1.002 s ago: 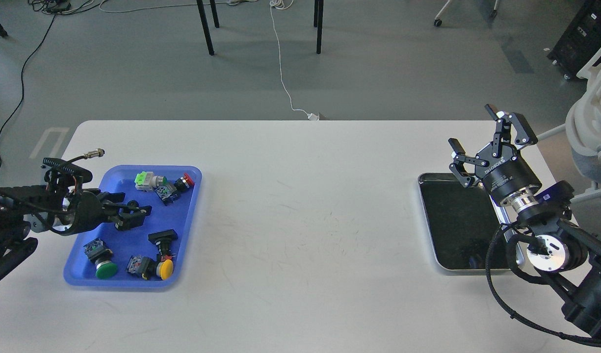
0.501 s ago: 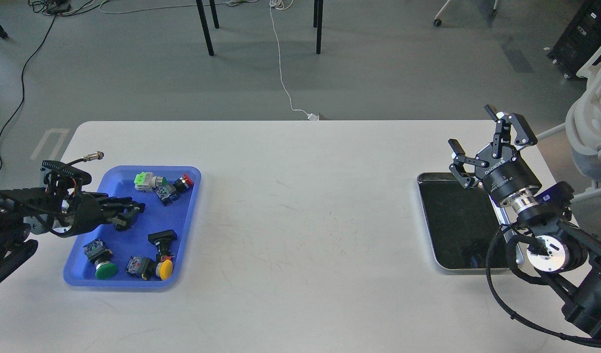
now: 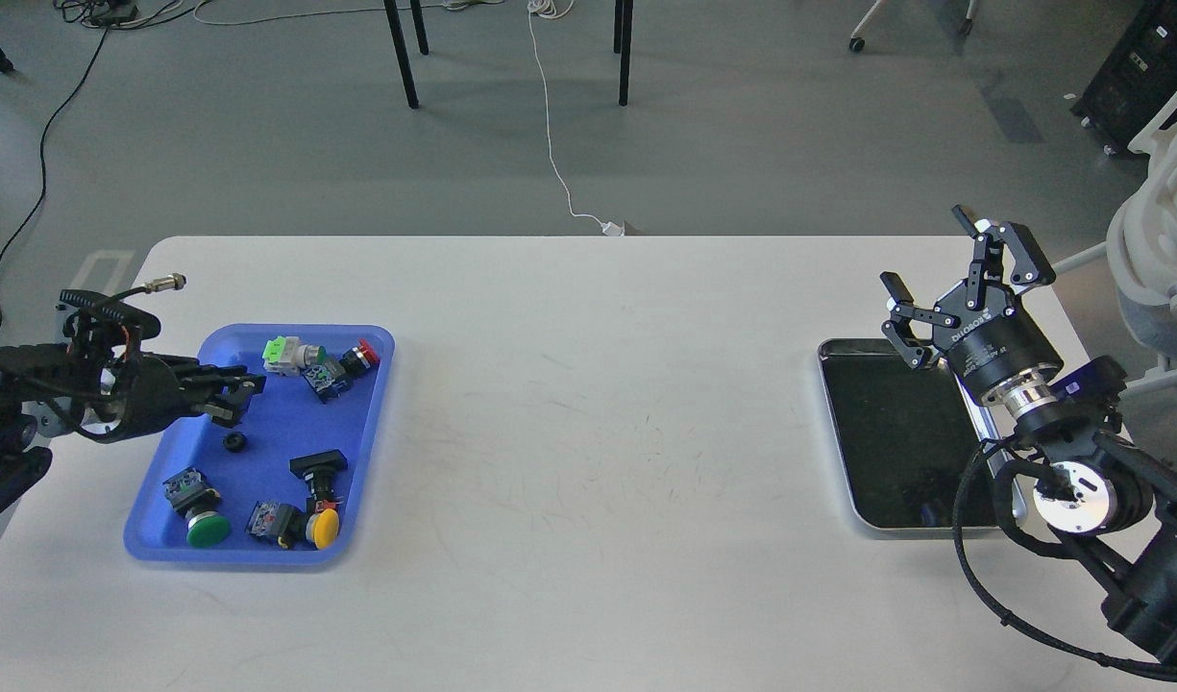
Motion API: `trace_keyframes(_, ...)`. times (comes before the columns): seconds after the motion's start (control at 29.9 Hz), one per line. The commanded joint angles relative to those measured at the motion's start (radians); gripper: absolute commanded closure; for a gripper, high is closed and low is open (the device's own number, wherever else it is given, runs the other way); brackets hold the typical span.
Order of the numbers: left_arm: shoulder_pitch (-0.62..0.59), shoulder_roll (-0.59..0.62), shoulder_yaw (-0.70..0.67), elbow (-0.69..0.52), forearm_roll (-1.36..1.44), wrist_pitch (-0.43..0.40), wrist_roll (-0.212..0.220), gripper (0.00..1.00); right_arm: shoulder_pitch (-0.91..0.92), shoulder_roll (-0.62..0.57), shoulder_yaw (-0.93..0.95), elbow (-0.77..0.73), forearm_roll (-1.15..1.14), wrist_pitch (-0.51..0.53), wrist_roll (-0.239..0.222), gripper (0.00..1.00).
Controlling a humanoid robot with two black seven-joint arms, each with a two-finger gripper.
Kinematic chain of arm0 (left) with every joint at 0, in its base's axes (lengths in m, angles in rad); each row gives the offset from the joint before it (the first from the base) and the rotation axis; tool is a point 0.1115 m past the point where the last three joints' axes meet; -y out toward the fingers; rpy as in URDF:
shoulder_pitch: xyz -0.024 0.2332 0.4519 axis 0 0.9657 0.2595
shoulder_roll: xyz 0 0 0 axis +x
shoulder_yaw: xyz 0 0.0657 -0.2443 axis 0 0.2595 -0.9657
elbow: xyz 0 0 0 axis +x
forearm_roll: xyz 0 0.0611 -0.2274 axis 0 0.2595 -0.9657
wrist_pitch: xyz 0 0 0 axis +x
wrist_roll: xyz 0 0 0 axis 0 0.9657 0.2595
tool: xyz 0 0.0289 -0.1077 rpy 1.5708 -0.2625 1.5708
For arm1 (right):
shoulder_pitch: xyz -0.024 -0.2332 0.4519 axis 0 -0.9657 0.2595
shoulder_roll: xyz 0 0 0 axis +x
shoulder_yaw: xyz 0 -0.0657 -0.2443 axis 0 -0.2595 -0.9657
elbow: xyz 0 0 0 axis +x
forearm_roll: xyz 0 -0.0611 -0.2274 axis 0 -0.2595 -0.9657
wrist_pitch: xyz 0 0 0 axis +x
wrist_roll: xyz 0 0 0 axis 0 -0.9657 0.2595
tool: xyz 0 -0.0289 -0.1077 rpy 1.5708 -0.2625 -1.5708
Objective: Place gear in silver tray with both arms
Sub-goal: 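Lift the gear and swing the left arm toward the table center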
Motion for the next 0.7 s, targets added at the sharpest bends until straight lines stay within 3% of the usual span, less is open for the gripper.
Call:
trace_keyframes(0.0,-0.046,0.07,-0.001,-0.094,-0.136,-0.006,0.0,0.89,0.0,0.0,0.0,0.0,0.0,0.0,0.0,0.01)
trace_keyframes(0.17,-0.105,0.153,-0.003,-0.303,-0.219,-0.055,0.0,0.89,0.0,0.0,-0.002,0.0,0.0,0.0,0.0,0.01)
trace_keyframes(0.37,-0.179,0.141,0.0,-0.523,-0.137,-0.078,0.0,0.88,0.005,-0.002,-0.005,-0.002,0.0,0.0,0.0,0.01)
trace_keyframes(0.53,-0.276,-0.062,0.002,-0.543,0.067,-0.186,0.0,0.88,0.015,-0.008,-0.008,0.008,0.0,0.003,0.0,0.01)
trace_keyframes(0.67,-0.299,-0.225,0.005,-0.477,0.123,-0.21,0.0,0.87,0.113,-0.057,-0.06,0.021,-0.002,0.002,0.0,0.01)
